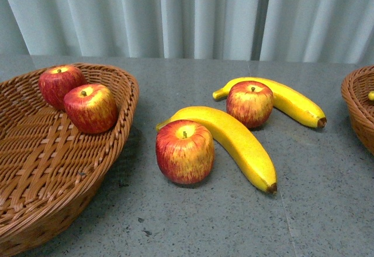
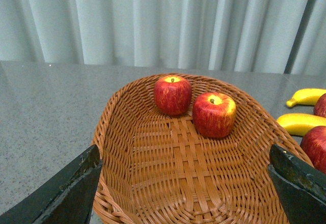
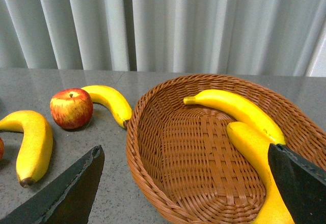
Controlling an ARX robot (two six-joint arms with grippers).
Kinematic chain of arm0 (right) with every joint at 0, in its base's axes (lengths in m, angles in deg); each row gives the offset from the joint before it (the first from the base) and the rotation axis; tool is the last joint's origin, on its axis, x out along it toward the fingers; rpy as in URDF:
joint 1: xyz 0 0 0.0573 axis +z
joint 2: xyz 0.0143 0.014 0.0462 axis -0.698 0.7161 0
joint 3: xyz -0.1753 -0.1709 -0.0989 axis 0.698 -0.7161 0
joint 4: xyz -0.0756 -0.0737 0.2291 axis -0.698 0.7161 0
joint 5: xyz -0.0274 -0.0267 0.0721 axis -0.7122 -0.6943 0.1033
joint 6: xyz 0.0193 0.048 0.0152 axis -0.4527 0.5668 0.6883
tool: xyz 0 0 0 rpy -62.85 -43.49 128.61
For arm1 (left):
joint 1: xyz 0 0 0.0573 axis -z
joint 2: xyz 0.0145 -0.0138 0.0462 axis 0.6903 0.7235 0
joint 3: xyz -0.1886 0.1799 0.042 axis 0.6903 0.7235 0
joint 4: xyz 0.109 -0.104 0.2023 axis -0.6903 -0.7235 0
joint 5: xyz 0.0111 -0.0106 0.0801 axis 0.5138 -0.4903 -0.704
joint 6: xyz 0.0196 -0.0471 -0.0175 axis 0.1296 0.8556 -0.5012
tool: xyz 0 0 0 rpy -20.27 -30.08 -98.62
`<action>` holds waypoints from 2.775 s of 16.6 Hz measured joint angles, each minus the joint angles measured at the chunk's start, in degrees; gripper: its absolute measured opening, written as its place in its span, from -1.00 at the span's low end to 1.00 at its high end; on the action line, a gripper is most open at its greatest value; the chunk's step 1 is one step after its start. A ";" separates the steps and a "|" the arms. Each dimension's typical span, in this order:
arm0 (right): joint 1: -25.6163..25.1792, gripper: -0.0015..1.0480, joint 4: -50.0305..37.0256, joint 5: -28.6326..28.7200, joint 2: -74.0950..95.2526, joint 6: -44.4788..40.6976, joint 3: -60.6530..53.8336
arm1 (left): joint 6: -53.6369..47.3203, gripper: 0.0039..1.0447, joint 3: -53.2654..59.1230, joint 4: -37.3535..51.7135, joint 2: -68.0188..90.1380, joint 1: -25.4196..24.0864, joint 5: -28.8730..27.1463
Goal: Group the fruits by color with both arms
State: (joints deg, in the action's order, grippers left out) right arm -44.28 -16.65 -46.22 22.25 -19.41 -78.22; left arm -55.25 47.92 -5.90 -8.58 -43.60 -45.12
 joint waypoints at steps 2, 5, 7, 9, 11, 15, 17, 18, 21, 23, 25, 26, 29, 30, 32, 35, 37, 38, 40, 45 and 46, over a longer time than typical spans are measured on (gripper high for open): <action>0.00 0.87 0.00 0.00 0.00 0.00 0.00 | 0.00 0.88 0.00 0.00 0.00 0.00 0.00; 0.00 0.87 0.00 0.00 0.00 0.00 0.00 | 0.00 0.88 0.00 0.00 0.00 0.00 0.00; 0.00 0.87 0.02 -0.07 0.00 0.00 0.00 | 3.19 0.88 -2.73 -7.80 4.44 5.18 -11.80; -0.02 0.87 -0.04 -0.02 0.00 0.02 0.00 | 6.21 0.88 -5.75 -6.56 11.34 6.16 -23.17; 0.00 0.87 0.02 0.02 0.00 0.02 0.00 | 5.40 0.88 -10.47 2.89 17.79 1.57 -19.39; 0.00 0.87 0.04 0.02 0.00 0.02 0.00 | -1.07 0.88 -24.22 20.72 44.30 -0.90 -4.55; 0.00 0.87 0.04 0.00 0.00 0.02 0.00 | -3.78 0.88 -33.94 17.59 56.24 4.55 2.21; 0.00 0.87 0.04 0.00 0.00 0.02 0.00 | -5.44 0.88 -37.81 15.32 60.92 7.82 4.22; 0.00 0.87 0.04 0.00 0.00 0.02 0.00 | -9.42 0.88 -45.00 9.68 70.93 16.37 7.98; 0.00 0.87 0.02 0.00 0.00 0.02 0.00 | -11.41 0.88 -48.19 6.19 76.41 20.44 9.35; 0.00 0.87 0.04 0.00 0.00 0.02 0.00 | -13.66 0.88 -49.42 2.91 80.59 22.84 10.34; 0.00 0.87 0.04 0.00 0.00 0.02 0.00 | -14.67 0.88 -49.88 2.14 81.94 23.26 10.43; 0.00 0.87 0.04 0.00 0.00 0.02 0.00 | -18.23 0.88 -50.77 1.05 86.44 23.74 10.69; 0.00 0.87 0.04 0.00 0.00 0.02 0.00 | -19.41 0.88 -50.88 1.05 87.69 23.76 11.06; 0.00 0.87 0.04 0.00 0.00 0.02 0.00 | -20.94 0.88 -51.10 1.01 88.85 23.76 11.89; 0.00 0.87 0.04 0.00 0.00 0.02 0.00 | -23.47 0.88 -51.87 1.42 90.79 24.33 14.21; 0.00 0.87 0.02 0.00 0.00 0.02 0.00 | -25.20 0.88 -52.04 1.38 92.26 25.27 14.25; 0.00 0.87 0.04 0.00 0.00 0.02 0.00 | -25.66 0.88 -52.35 1.09 93.07 25.59 14.14; 0.00 0.87 0.04 0.00 0.00 0.02 0.00 | -26.58 0.88 -52.52 1.36 93.98 25.90 14.10; 0.00 0.87 0.04 0.00 0.00 0.02 0.00 | -27.67 0.88 -53.00 2.05 97.13 25.81 16.09; 0.00 0.87 0.04 0.00 0.00 0.02 0.00 | -27.91 0.88 -53.11 2.45 97.48 25.73 16.37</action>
State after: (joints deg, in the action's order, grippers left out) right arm -44.28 -16.61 -46.22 22.25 -19.39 -78.22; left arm -83.16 -5.19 -3.46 88.90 -17.88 -28.75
